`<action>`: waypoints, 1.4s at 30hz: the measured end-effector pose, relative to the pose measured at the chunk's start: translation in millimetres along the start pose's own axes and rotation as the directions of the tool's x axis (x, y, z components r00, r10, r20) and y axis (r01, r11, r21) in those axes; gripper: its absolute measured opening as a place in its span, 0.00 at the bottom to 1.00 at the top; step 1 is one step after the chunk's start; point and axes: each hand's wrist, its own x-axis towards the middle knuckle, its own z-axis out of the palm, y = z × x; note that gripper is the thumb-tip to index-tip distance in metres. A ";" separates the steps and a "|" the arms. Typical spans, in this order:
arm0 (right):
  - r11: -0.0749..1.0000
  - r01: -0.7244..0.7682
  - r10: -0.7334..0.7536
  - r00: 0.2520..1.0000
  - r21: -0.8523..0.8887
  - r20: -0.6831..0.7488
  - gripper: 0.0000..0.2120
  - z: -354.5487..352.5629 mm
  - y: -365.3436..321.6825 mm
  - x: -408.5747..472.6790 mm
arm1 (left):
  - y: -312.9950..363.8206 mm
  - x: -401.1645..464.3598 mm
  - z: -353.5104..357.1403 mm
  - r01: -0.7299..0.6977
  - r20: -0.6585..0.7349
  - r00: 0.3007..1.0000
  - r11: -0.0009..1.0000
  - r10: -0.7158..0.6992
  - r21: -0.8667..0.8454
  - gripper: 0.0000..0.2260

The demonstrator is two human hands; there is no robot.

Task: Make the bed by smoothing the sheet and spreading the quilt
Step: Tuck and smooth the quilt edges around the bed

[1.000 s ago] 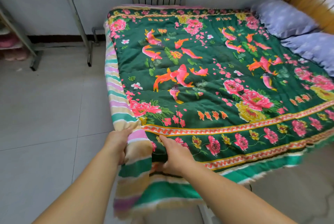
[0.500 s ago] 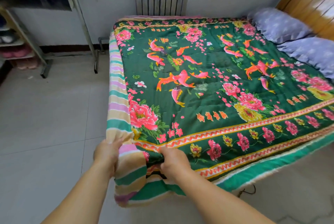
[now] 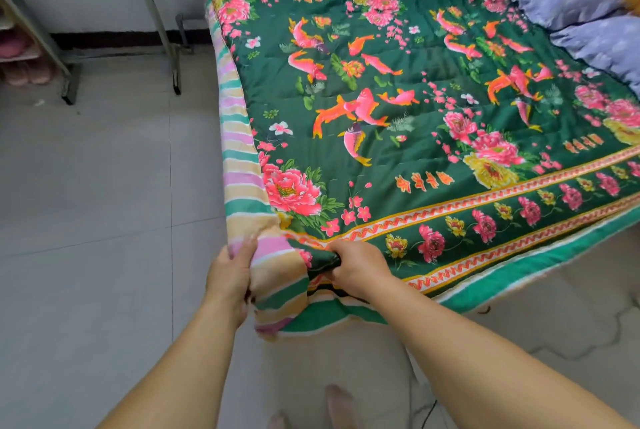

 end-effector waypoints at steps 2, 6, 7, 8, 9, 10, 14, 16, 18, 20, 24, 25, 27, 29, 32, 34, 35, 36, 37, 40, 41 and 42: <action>1.000 -0.021 0.022 1.000 0.020 -0.007 0.09 -2.1 -1.5 5.2 | -14.5 -6.9 0.1 0.048 0.156 0.986 0.998 -0.052 0.029 0.27; 1.000 -0.012 0.013 1.000 -0.021 0.026 0.10 -14.7 -9.9 12.4 | -40.2 -9.5 -0.6 0.028 0.252 0.962 0.957 -0.104 0.288 0.11; 0.999 -0.009 0.011 0.999 -0.039 0.053 0.11 -12.0 -10.8 12.2 | -44.1 -7.4 -3.2 0.038 0.210 0.972 0.953 -0.105 0.299 0.08; 0.999 -0.007 0.010 0.997 -0.046 0.077 0.12 -8.2 -11.2 10.9 | -45.2 -4.5 -6.5 0.053 0.168 0.980 0.953 -0.107 0.297 0.06; 0.999 -0.002 0.006 0.995 -0.040 0.100 0.14 -3.0 -10.9 8.8 | -45.3 -1.5 -9.3 0.054 0.138 0.986 0.957 -0.096 0.285 0.05; 1.000 0.006 -0.003 0.992 -0.025 0.126 0.19 4.5 -9.4 6.6 | -44.9 0.1 -12.4 0.055 0.103 0.991 0.958 -0.087 0.280 0.05; 0.995 0.048 -0.069 0.966 0.089 0.248 0.35 33.9 4.4 -11.9 | -44.7 -0.1 -18.0 0.100 -0.005 0.995 0.975 -0.101 0.199 0.07; 0.950 -0.052 -0.041 0.957 0.309 0.286 0.35 31.5 18.8 -28.4 | -43.3 -4.4 -17.5 0.163 -0.026 0.987 0.976 -0.161 0.144 0.04; 0.848 -0.146 -0.049 0.935 0.509 0.350 0.36 24.6 35.4 -46.9 | -42.2 -7.3 -17.3 0.228 -0.016 0.974 0.968 -0.227 0.102 0.02; 0.924 -0.084 -0.084 0.907 0.374 0.413 0.49 16.4 49.9 -63.1 | -39.0 -10.3 -17.8 0.286 0.007 0.958 0.954 -0.288 0.089 0.02; 0.940 0.083 0.016 0.959 -0.332 0.284 0.41 16.8 79.8 -74.2 | -30.3 -18.8 -12.9 0.344 0.002 0.937 0.922 -0.350 0.179 0.03; 0.925 0.048 0.025 0.982 -0.376 0.188 0.31 11.9 83.1 -73.9 | -26.1 -24.4 -9.9 0.332 -0.010 0.941 0.913 -0.339 0.238 0.03; 0.917 -0.017 0.044 0.997 -0.399 0.059 0.21 0.0 87.3 -73.8 | -19.6 -30.9 -5.0 0.268 -0.027 0.960 0.881 -0.280 0.389 0.03; 0.930 -0.046 0.063 0.997 -0.365 0.033 0.13 -11.1 89.4 -76.3 | -15.2 -34.4 -1.3 0.148 -0.085 0.989 0.801 -0.121 0.579 0.03; 0.958 -0.079 0.076 0.997 -0.276 -0.021 0.05 -19.4 89.3 -77.3 | -14.1 -39.9 7.4 0.038 -0.095 0.973 0.260 0.208 0.965 0.16; 0.973 -0.072 0.067 0.997 -0.219 -0.029 0.06 -23.0 89.9 -79.1 | -18.1 -53.0 27.5 -0.085 0.105 0.931 -0.072 0.349 0.994 0.23; 0.979 -0.052 0.046 0.998 -0.199 -0.034 0.07 -25.0 88.7 -80.0 | -21.5 -58.8 42.2 -0.238 0.260 0.910 -0.106 0.323 0.965 0.29; 0.981 -0.030 0.022 0.999 -0.192 -0.043 0.06 -28.7 89.5 -82.6 | -29.4 -63.6 60.8 -0.409 0.411 0.883 -0.058 0.227 0.911 0.36; 0.981 -0.009 -0.001 0.999 -0.195 -0.049 0.06 -31.8 88.3 -85.3 | -38.6 -67.8 77.9 -0.519 0.517 0.850 -0.001 0.106 0.855 0.43; 0.987 0.021 -0.034 0.996 -0.158 -0.080 0.03 -43.4 93.4 -89.2 | -68.3 -82.3 117.4 -0.544 0.551 0.834 -0.182 -0.012 0.819 0.52; 0.990 0.025 -0.039 0.994 -0.139 -0.099 0.04 -46.6 95.9 -90.2 | -74.0 -84.5 122.6 -0.503 0.529 0.846 -0.235 0.063 0.832 0.48; 0.991 0.037 -0.052 0.992 -0.127 -0.116 0.07 -48.9 99.7 -90.3 | -75.7 -85.2 125.5 -0.474 0.517 0.843 -0.247 0.152 0.845 0.42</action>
